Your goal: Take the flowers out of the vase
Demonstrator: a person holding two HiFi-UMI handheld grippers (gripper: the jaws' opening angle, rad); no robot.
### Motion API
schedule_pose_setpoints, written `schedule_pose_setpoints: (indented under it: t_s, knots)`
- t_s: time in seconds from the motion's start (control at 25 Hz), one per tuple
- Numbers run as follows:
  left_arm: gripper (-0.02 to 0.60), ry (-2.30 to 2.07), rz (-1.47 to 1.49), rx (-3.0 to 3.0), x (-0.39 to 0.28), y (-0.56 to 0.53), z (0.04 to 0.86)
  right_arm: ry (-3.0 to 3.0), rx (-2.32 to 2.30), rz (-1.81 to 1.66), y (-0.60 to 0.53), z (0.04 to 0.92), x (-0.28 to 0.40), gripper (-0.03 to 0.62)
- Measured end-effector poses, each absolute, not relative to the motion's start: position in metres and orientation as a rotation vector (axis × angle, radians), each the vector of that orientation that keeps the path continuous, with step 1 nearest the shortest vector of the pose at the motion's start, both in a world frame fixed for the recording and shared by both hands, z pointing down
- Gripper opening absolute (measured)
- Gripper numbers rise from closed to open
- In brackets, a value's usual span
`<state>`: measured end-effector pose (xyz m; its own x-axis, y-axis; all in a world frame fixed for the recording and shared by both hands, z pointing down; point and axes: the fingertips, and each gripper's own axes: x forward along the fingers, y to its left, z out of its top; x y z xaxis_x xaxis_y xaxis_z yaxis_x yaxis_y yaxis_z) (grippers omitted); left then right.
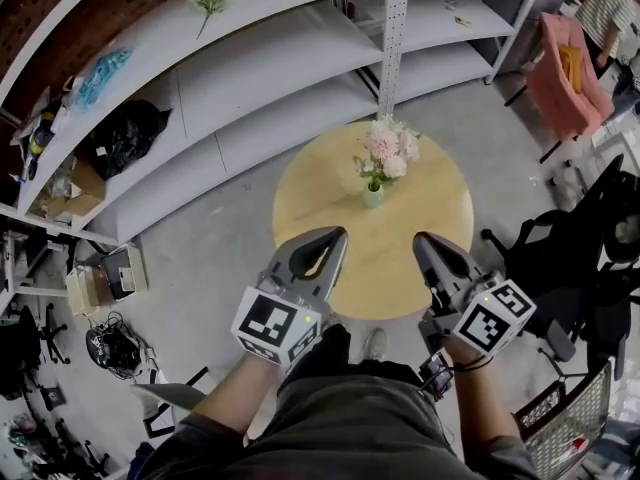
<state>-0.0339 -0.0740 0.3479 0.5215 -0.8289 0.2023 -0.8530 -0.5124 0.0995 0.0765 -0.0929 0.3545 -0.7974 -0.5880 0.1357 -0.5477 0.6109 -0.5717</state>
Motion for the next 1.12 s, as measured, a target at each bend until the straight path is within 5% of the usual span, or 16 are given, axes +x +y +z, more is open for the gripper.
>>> schedule_pose_setpoints:
  t_s: [0.88,1.12]
  knots:
    - [0.009,-1.204,0.325,2.529,-0.087,-0.135,0.439,2.740,-1.319,-0.918,-0.192,0.478,0.032,0.022]
    - [0.009,-1.238,0.371,2.464,-0.092,-0.133,0.463,2.791,-1.310,-0.917,-0.210,0.517,0.030,0.120]
